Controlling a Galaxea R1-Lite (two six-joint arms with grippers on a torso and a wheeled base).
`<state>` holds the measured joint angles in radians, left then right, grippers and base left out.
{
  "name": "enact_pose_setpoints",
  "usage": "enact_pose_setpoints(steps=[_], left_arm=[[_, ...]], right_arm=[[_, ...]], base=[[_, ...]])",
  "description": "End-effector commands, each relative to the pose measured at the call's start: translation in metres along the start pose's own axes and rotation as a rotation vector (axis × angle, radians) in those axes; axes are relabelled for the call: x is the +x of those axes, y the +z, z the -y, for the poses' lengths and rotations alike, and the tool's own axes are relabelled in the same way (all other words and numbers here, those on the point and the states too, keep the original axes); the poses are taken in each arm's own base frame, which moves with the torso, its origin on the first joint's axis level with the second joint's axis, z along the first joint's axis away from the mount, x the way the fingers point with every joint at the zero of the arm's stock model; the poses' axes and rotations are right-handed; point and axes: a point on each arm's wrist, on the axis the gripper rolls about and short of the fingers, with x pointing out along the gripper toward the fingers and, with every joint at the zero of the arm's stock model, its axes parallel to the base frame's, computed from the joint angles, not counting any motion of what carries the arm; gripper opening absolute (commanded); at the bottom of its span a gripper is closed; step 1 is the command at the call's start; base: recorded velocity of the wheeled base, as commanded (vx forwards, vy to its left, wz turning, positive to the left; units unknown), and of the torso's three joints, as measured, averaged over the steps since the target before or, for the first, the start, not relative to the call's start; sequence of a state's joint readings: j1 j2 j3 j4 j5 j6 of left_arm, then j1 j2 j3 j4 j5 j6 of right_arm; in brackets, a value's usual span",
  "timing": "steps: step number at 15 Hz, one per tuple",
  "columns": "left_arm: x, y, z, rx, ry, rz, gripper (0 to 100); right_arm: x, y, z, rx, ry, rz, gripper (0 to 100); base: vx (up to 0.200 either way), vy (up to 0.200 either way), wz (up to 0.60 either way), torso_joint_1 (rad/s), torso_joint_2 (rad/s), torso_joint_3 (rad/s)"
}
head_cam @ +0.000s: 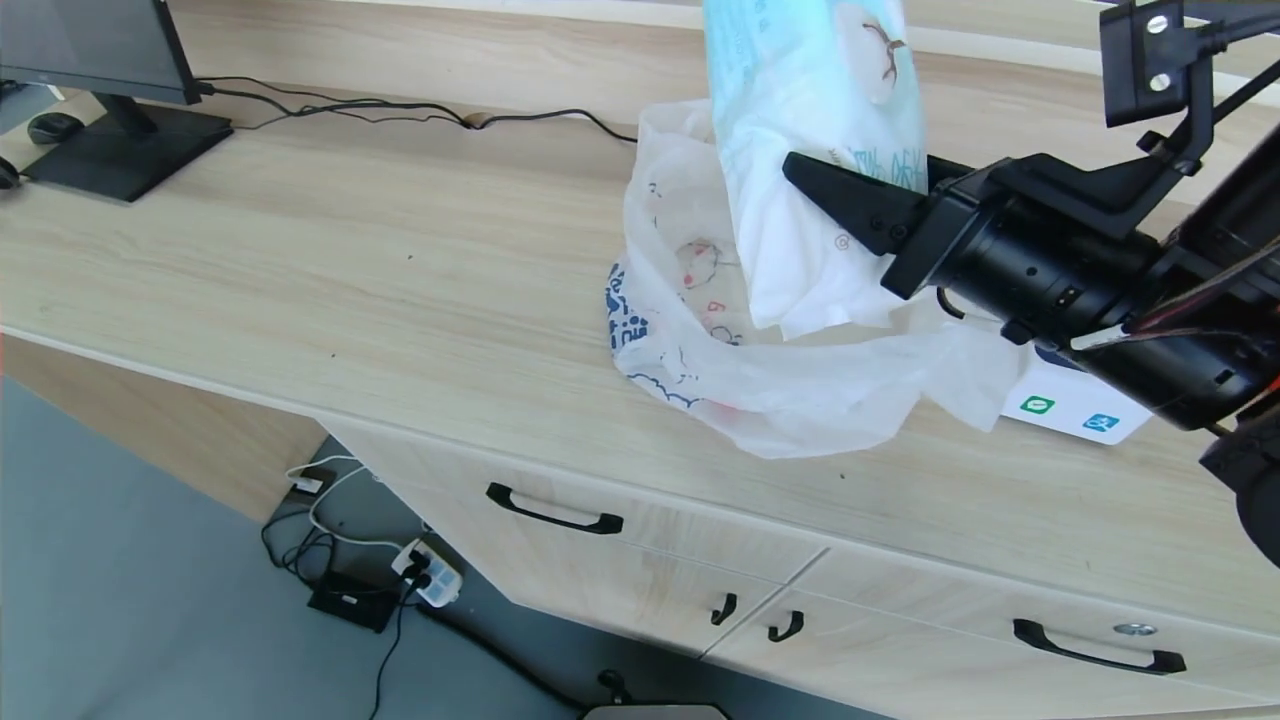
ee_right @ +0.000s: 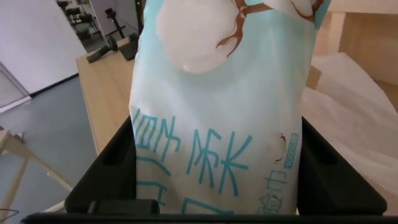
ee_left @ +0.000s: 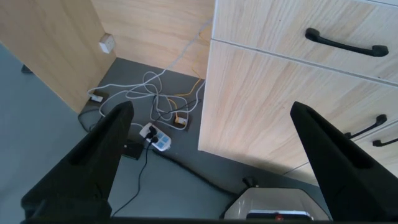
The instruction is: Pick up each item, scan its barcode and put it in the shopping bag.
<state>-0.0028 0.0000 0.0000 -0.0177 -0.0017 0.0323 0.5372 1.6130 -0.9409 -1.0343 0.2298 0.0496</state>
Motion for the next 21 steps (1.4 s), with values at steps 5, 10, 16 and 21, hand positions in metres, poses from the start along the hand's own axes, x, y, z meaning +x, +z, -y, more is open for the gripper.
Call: enact_pose_setpoints(steps=[5,10,16,21], left_arm=[[0.000,0.000,0.000,0.000,0.000,0.001,100],[0.000,0.000,0.000,0.000,0.000,0.001,100],[0.000,0.000,0.000,0.000,0.000,0.001,100],[0.000,0.000,0.000,0.000,0.000,0.001,100]], right_arm=[[0.021,-0.017,0.030,0.045,-0.080,-0.018,0],[0.029,-0.029,0.040,-0.018,-0.116,-0.059,0],[0.013,-0.026,0.044,-0.115,-0.121,-0.181,0],[-0.024,-0.023,0.029,-0.096,-0.110,-0.326,0]], base=[[0.000,0.000,0.00,0.000,0.00,0.000],[0.000,0.000,0.00,0.000,0.00,0.000],[0.000,0.000,0.00,0.000,0.00,0.000],[0.000,0.000,0.00,0.000,0.00,0.000]])
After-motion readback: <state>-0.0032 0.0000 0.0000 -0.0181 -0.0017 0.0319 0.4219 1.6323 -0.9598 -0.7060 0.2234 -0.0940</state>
